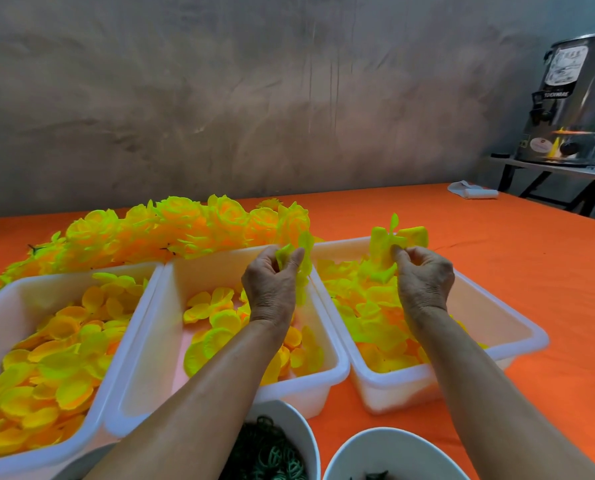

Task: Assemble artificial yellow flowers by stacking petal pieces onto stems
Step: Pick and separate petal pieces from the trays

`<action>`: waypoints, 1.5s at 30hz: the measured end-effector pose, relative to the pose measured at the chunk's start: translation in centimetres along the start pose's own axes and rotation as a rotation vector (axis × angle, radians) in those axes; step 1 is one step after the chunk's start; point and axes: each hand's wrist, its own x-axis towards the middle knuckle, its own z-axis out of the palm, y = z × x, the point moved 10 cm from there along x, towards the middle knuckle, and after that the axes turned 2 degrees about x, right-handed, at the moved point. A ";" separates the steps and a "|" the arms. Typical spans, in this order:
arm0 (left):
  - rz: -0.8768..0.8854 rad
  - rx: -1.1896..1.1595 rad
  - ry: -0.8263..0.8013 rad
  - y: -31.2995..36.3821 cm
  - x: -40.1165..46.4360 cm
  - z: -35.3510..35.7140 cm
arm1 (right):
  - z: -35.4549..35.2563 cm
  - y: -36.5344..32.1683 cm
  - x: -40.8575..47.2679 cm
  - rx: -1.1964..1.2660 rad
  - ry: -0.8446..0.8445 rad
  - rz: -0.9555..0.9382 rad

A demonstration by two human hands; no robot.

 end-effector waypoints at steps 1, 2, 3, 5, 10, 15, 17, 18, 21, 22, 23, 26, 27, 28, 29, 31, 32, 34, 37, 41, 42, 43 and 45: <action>0.005 0.003 -0.004 0.1 0.0 0.0 | -0.1 -0.1 0.0 0.010 0.008 -0.003; 0.007 0.000 -0.011 0.2 -0.1 0.0 | -0.2 -0.2 -0.1 0.026 0.016 -0.004; 0.005 -0.011 -0.023 0.3 -0.1 0.2 | -0.3 -0.3 -0.1 0.043 0.017 -0.007; -0.023 -0.090 -0.091 0.5 -0.4 1.1 | 0.2 -0.5 -0.3 0.102 -0.031 -0.008; -0.136 -0.230 -0.271 0.7 -1.6 3.4 | 2.8 -2.1 -1.7 0.292 -0.291 -0.024; -0.048 -0.124 -0.356 1.2 -1.5 3.9 | 4.9 -3.8 -3.3 0.264 -0.514 -0.142; 0.007 -0.078 -0.388 1.4 -1.6 4.2 | 5.3 -4.3 -3.7 0.231 -0.555 -0.185; 0.032 -0.064 -0.393 1.5 -1.7 4.2 | 5.4 -4.4 -3.8 0.223 -0.558 -0.195; 0.107 0.001 -0.341 2.1 -1.7 3.8 | 5.2 -4.2 -3.6 0.207 -0.544 -0.192; 0.119 0.021 -0.317 2.2 -1.7 3.6 | 5.3 -4.1 -3.6 0.206 -0.545 -0.183; 0.117 0.026 -0.294 2.2 -1.6 3.3 | 5.3 -3.9 -3.6 0.213 -0.547 -0.166; 0.021 -0.087 -0.231 1.4 -1.1 2.5 | 4.9 -3.0 -2.9 0.193 -0.475 -0.110; -0.022 -0.125 -0.213 1.1 -1.0 2.3 | 4.4 -2.6 -2.5 0.163 -0.424 -0.095; -0.056 -0.152 -0.208 0.9 -0.9 2.3 | 4.0 -2.2 -2.1 0.130 -0.371 -0.080; -0.077 -0.162 -0.207 0.8 -0.9 2.3 | 3.4 -1.8 -1.7 0.091 -0.318 -0.064; -0.094 -0.145 -0.216 0.7 -1.0 2.4 | 2.2 -0.8 -1.0 -0.018 -0.211 -0.010; -0.104 -0.139 -0.231 0.7 -1.1 2.5 | 1.6 -0.2 -0.7 -0.068 -0.159 0.033; -0.147 -0.134 -0.259 0.4 -1.4 2.9 | 0.4 0.7 -0.4 -0.132 -0.075 0.117; -0.179 -0.128 -0.284 0.2 -1.6 3.1 | -0.5 0.8 -0.5 -0.245 -0.023 0.153; -0.157 -0.146 -0.296 0.4 -1.7 3.2 | -1.0 1.1 -0.7 -0.279 -0.009 0.177; -0.156 -0.148 -0.302 0.4 -1.7 3.3 | -1.1 1.3 -0.7 -0.285 -0.012 0.193; -0.158 -0.148 -0.306 0.3 -1.7 3.3 | -1.1 1.5 -0.7 -0.294 -0.019 0.205; -0.173 -0.159 -0.308 0.1 -1.6 3.3 | -1.0 1.7 -0.7 -0.313 -0.034 0.217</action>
